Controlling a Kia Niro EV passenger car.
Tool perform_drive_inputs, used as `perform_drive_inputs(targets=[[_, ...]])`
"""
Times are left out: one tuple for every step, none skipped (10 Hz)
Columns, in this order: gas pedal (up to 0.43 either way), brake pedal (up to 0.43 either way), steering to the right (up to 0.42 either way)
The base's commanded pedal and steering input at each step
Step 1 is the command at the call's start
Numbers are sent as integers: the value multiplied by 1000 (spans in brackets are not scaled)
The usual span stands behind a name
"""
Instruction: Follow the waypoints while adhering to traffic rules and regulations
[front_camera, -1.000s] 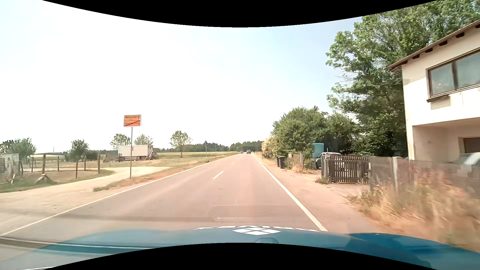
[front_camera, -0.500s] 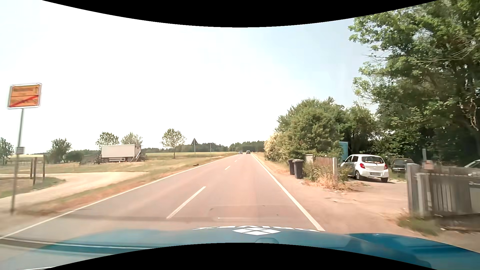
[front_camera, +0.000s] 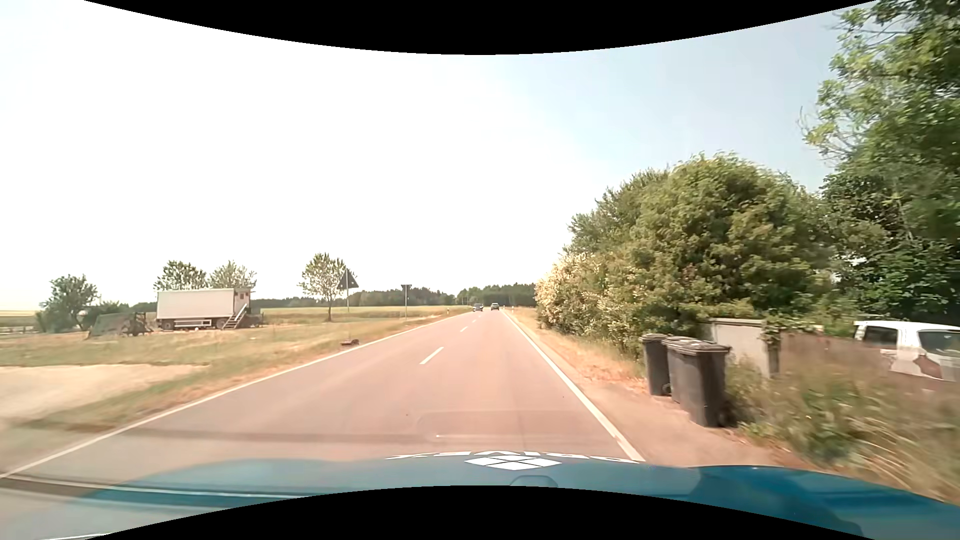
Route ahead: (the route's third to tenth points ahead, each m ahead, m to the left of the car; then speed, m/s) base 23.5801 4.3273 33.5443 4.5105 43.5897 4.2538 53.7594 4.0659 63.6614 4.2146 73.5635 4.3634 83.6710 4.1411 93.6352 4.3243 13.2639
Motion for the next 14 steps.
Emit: perform_drive_inputs(targets=[[378,0,0],[378,0,0],[378,0,0],[378,0,0],[378,0,0],[378,0,0],[378,0,0],[370,0,0],[370,0,0],[370,0,3],[370,0,3],[358,0,0],[358,0,-3],[358,0,-3]])
